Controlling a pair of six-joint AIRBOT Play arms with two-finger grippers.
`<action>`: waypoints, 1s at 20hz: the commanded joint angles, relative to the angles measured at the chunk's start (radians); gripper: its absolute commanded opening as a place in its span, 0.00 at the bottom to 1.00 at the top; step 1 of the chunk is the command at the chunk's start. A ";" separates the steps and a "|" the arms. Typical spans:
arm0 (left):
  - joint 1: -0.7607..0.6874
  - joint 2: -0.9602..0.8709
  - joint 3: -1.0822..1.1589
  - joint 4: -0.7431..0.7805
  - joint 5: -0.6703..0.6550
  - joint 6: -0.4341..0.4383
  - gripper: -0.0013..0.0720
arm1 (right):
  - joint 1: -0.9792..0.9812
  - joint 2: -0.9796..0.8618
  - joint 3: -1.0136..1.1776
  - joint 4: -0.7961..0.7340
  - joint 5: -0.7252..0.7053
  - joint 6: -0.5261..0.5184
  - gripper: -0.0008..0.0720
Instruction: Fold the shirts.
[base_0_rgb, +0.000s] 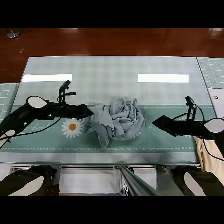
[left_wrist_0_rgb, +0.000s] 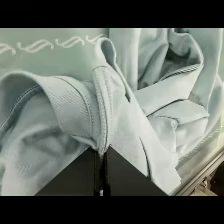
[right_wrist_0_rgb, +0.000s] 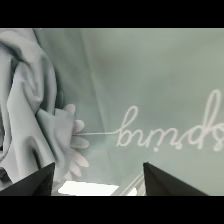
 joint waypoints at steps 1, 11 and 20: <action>0.039 -0.003 0.018 0.003 -0.058 0.029 0.05 | 0.079 -0.074 -0.001 0.115 -0.076 -0.014 0.86; 0.057 -0.002 0.027 0.002 -0.043 0.029 0.05 | 0.270 -0.434 0.217 0.230 -0.161 -0.097 0.40; 0.288 0.182 0.592 -0.080 -0.120 0.015 0.05 | 0.208 -0.370 0.995 -0.243 0.057 -0.041 0.05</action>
